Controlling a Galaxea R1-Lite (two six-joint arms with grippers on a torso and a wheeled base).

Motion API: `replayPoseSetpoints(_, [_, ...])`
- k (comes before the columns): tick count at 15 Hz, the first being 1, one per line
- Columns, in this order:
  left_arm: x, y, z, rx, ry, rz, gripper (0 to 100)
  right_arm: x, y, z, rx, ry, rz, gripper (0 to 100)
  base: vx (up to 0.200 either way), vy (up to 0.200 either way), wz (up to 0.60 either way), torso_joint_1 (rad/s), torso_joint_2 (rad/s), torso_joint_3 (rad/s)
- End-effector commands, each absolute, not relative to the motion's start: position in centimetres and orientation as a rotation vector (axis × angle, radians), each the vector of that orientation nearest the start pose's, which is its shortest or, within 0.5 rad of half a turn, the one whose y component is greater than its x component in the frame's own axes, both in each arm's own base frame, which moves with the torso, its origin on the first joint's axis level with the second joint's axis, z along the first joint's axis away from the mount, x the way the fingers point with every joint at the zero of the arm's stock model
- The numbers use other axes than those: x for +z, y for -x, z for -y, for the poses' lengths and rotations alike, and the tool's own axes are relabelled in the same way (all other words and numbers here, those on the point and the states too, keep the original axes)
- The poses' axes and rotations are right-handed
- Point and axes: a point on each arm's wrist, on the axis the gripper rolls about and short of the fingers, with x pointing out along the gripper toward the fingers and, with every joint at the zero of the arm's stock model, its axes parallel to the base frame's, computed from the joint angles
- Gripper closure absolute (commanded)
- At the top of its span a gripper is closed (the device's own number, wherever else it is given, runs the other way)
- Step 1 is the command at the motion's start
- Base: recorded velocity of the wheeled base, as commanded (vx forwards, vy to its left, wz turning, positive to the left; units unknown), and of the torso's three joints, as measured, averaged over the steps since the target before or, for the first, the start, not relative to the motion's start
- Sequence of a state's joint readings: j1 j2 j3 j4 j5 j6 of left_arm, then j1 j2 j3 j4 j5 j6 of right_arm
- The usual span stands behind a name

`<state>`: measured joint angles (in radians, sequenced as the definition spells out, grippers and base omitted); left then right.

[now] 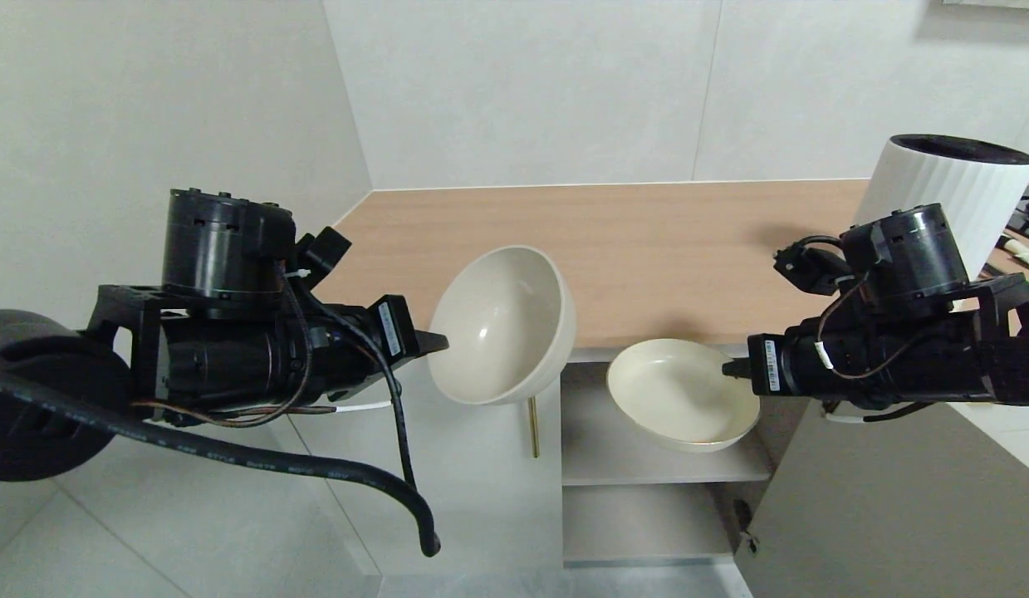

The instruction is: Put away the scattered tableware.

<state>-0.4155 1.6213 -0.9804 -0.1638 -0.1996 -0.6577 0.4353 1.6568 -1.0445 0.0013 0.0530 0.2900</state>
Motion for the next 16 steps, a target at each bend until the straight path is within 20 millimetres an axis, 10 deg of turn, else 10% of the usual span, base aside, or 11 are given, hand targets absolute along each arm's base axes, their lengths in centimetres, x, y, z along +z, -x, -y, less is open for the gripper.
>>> replayPoseSetpoints(1, [20.61,-26.62,12.24,-0.418,0.571,-0.669,100,19.86,-26.94,-12.67,0.379,-0.156,-0.68,100,0.0,0.0,0.0,-0.203,0.49,0.29])
replayPoseSetpoints(16, [20.48,-26.71,12.28,-0.417,0.57,-0.672,100,18.99,-27.68,-13.02,0.376,-0.152,-0.695,100,0.0,0.0,0.0,-0.145,0.42,0.277])
